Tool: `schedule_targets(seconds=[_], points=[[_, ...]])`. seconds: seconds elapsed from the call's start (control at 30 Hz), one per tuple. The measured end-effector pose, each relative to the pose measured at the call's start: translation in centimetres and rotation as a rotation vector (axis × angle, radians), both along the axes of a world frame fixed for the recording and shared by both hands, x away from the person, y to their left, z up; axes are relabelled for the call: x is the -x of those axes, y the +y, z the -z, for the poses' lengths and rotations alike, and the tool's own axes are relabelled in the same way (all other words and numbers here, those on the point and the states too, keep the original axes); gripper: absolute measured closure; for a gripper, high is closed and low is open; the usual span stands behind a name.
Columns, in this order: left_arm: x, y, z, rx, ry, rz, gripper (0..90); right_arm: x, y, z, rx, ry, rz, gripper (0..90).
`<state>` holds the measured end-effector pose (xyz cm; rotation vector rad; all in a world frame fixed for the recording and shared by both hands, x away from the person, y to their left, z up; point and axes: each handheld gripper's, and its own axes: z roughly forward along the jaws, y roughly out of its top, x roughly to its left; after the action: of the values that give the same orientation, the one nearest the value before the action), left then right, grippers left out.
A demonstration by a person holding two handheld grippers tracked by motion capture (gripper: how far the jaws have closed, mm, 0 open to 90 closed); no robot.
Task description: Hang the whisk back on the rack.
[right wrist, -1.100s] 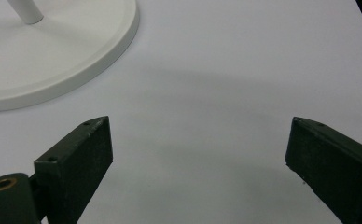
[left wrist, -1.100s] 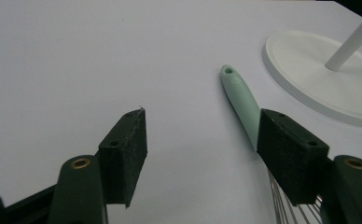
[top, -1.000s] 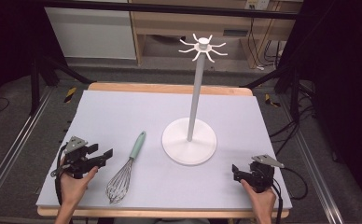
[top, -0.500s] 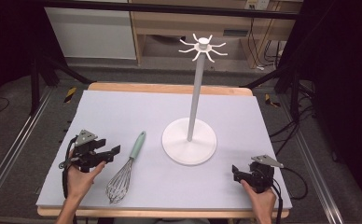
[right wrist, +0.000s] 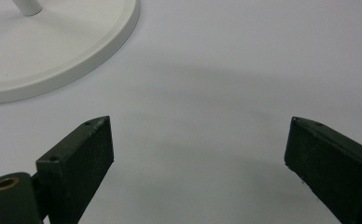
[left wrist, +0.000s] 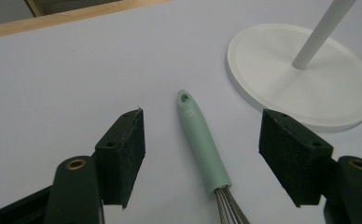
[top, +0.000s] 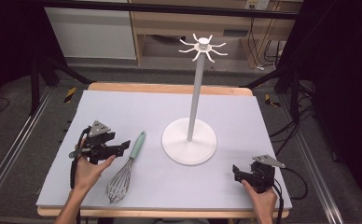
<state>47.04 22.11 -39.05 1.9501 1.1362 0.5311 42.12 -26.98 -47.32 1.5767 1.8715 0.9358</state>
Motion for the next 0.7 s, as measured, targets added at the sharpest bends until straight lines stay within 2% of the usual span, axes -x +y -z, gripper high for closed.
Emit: schedule_targets(seconds=[0.23,0.33,0.7], points=[[-0.6,-1.0,-0.1,-0.023,0.019,0.016,30.7,0.0,0.3,0.0,0.013,-0.003,-0.021,8.5],[-1.1,-1.7,-0.1,-0.059,0.043,0.02,30.6,0.0,0.3,0.0,0.012,0.003,-0.018,8.4],[-1.5,-2.6,0.8,-0.108,0.1,0.027,32.4,0.0,0.4,-0.1,0.015,-0.001,-0.026,8.5]])
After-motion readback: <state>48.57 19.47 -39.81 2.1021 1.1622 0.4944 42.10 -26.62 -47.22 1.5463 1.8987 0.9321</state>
